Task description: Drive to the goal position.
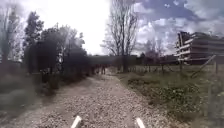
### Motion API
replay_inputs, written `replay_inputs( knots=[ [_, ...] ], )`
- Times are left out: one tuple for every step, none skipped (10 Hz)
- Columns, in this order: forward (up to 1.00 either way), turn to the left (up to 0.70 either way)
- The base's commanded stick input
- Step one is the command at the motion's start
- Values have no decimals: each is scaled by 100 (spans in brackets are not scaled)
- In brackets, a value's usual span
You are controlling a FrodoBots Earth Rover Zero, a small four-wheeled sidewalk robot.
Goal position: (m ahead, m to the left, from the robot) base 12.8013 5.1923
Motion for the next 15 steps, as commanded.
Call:
replay_inputs(
  knots=[
    [30,0],
    [30,0],
    [30,0],
    [30,0],
    [30,0],
    [30,0],
    [30,0],
    [30,0],
    [30,0],
    [30,0],
    [30,0],
    [30,0],
    [30,0],
    [30,0],
    [30,0]
  ],
)
